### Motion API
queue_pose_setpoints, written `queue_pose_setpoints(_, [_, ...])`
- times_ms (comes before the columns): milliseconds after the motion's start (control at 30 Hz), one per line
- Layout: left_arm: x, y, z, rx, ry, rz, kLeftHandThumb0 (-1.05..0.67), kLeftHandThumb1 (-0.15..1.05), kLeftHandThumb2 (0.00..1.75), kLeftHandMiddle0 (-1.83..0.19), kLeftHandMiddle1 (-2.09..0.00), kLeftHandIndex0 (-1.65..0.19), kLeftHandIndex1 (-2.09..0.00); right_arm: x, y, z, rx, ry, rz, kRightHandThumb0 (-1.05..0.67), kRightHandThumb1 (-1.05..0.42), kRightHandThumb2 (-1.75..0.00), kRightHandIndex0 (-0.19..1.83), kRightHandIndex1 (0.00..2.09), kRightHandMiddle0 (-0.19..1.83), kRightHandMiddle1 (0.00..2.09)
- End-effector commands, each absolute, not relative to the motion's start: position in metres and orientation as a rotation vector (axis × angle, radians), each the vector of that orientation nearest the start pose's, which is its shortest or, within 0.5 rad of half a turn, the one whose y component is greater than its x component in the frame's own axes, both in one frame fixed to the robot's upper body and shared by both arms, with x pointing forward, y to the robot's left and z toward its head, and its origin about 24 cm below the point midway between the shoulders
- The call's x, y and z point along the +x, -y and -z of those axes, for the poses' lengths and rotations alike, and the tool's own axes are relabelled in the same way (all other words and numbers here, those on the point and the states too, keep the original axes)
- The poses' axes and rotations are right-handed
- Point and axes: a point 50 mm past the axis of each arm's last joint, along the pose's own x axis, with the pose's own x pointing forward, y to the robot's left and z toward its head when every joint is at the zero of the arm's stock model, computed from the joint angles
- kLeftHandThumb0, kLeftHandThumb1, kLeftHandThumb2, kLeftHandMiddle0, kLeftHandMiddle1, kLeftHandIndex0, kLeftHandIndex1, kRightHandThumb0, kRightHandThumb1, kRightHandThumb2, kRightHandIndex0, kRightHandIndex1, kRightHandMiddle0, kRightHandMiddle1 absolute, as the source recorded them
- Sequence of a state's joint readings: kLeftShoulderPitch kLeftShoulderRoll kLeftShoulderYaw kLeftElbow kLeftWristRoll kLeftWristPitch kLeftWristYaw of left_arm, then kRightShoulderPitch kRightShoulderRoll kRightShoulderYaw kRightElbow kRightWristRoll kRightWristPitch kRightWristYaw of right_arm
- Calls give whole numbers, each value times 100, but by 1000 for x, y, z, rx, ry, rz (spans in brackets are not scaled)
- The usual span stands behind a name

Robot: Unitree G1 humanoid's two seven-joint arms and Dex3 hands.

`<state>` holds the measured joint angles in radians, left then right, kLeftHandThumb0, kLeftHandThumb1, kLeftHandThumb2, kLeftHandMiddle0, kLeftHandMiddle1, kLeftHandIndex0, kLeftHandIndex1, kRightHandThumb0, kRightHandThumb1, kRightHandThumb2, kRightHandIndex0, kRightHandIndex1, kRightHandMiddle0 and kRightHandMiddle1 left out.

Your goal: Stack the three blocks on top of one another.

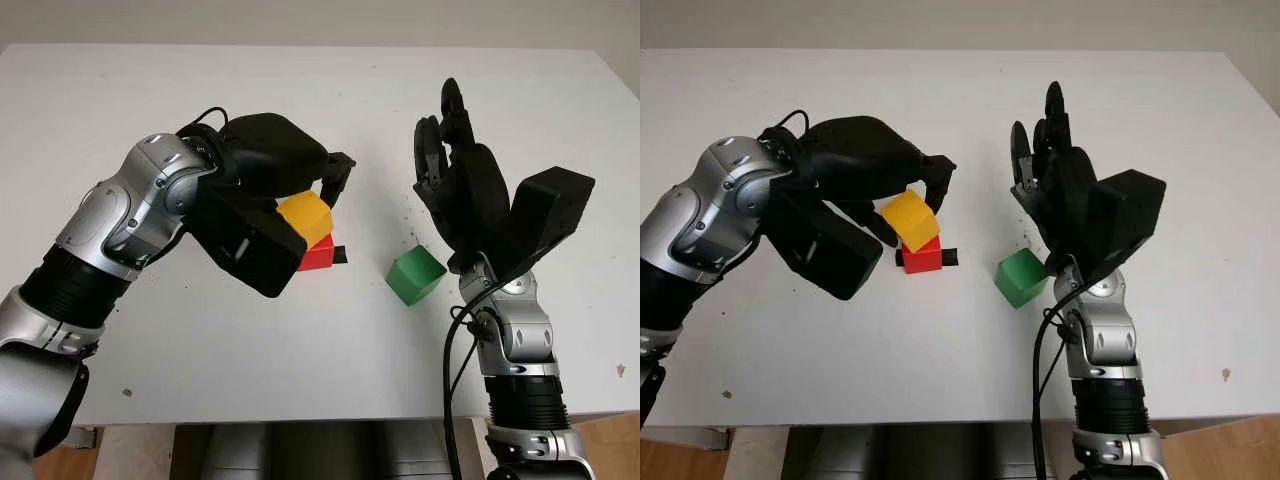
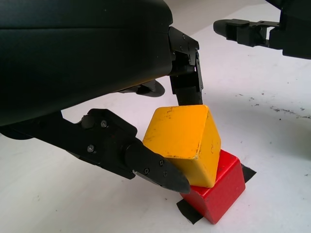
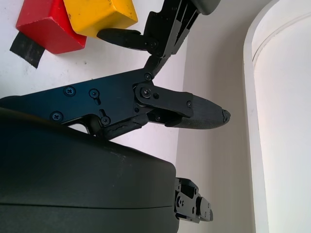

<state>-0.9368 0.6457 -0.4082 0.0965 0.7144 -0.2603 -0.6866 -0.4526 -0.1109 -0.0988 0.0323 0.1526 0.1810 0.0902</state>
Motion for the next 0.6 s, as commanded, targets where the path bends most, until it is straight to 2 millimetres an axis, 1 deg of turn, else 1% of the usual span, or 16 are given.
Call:
queue_pose_setpoints(0, [332, -104, -247, 1798, 513, 683, -40, 100, 6, -25, -8, -25, -160, 325, 155, -150, 43, 253, -126, -66, -105, -57, -19, 0, -19, 2])
queue_pose_setpoints(67, [331, -104, -247, 1794, 511, 692, -40, 101, 6, -23, -8, -26, -156, 325, 155, -150, 43, 254, -126, -65, -105, -57, -19, 0, -19, 2])
queue_pose_setpoints(167, [332, -104, -247, 1780, 504, 715, -39, 101, 6, -22, -7, -27, -155, 325, 155, -150, 41, 256, -127, -65, -105, -57, -19, 0, -19, 2])
queue_pose_setpoints(400, [337, -107, -244, 1760, 534, 763, -40, 100, 5, -25, -8, -30, -168, 324, 155, -150, 38, 253, -124, -65, -105, -58, -19, 0, -19, 1])
queue_pose_setpoints(500, [338, -107, -246, 1775, 507, 774, -40, 102, 6, -23, -7, -27, -164, 324, 155, -150, 41, 253, -123, -65, -105, -58, -19, 0, -19, 2])
queue_pose_setpoints(567, [339, -107, -246, 1775, 504, 772, -41, 102, 6, -23, -6, -29, -156, 324, 155, -150, 45, 254, -127, -65, -105, -58, -19, 0, -19, 1])
